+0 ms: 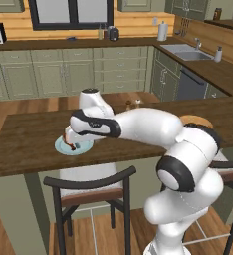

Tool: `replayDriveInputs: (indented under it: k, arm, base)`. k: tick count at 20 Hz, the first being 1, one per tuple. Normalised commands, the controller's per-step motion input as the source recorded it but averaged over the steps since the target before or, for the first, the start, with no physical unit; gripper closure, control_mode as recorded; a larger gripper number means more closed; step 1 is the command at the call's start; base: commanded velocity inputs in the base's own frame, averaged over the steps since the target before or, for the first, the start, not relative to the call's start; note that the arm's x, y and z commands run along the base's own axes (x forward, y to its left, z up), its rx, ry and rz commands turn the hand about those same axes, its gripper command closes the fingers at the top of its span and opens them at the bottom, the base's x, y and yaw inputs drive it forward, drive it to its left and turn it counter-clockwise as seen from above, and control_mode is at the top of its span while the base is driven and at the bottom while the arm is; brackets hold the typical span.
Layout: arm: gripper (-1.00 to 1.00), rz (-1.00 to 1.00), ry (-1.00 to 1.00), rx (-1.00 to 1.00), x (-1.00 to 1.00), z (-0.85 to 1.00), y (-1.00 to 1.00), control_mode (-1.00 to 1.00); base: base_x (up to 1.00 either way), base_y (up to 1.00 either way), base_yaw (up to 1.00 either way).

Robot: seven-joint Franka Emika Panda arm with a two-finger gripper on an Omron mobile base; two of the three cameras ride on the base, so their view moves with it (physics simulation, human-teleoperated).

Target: Pick the chicken drumstick and potato from their plates and place them in the bowl. Then put the bowl in the fridge.

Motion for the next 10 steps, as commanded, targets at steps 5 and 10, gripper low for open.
replayDriveInputs:
  k: [5, 10]
  arm:
    - [-1.00, -0.06, 0.00, -0.02, 0.58, -0.35, 0.19, -1.00]
    - [-1.00, -0.04, -0.02, 0.00, 0.44, -0.46, 0.28, -1.00]
  base:
    - [0.00, 0.00, 0.00]
    - [0.00, 0.00, 0.00]
